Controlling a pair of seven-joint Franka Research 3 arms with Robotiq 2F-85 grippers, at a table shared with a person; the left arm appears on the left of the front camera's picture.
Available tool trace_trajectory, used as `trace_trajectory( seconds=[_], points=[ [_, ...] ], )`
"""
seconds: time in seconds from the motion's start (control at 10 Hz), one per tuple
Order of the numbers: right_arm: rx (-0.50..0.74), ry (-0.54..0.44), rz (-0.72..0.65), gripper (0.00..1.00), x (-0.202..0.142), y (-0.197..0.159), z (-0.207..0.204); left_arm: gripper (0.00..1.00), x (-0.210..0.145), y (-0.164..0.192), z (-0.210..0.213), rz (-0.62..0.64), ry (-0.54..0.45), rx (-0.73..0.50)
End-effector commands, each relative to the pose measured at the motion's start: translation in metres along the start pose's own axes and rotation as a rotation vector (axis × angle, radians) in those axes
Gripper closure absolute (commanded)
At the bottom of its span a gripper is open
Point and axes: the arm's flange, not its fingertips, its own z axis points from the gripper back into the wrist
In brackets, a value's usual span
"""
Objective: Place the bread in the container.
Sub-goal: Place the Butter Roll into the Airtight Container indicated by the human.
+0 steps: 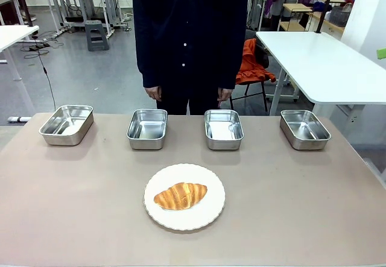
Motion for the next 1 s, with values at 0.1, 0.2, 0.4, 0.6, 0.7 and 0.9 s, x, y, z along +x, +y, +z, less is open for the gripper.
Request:
trace_trajectory(
  seconds=[0.1, 0.2, 0.4, 0.6, 0.7, 0.9],
  points=[
    [0.007, -0.017, 0.007, 0.0, 0.0006, -0.0015, -0.0009, 0.0, 0.0, -0.0005, 0.0009, -0.001, -0.009, -0.001],
    [0.007, -0.017, 0.007, 0.0, 0.0006, -0.0015, -0.0009, 0.0, 0.0, -0.0005, 0.0009, -0.001, -0.009, -0.001],
    [0.007, -0.017, 0.007, 0.0, 0.0006, -0.0015, -0.0009, 0.0, 0.0, -0.0005, 0.0009, -0.001, -0.009, -0.001],
    [0.007, -0.017, 0.007, 0.0, 0.0006, -0.0015, -0.0009, 0.0, 0.0, -0.0005, 0.0009, -0.001, -0.009, -0.001],
    [0.007, -0.017, 0.007, 0.0, 0.0006, -0.0015, -0.0009, 0.0, 0.0, -0.0005, 0.0009, -0.001, -0.009, -0.001],
    [0.007, -0.017, 0.007, 0.0, 0.0006, -0.0015, -0.0009, 0.0, 0.0, -0.0005, 0.0009, -0.001, -0.009, -0.001]
  ],
)
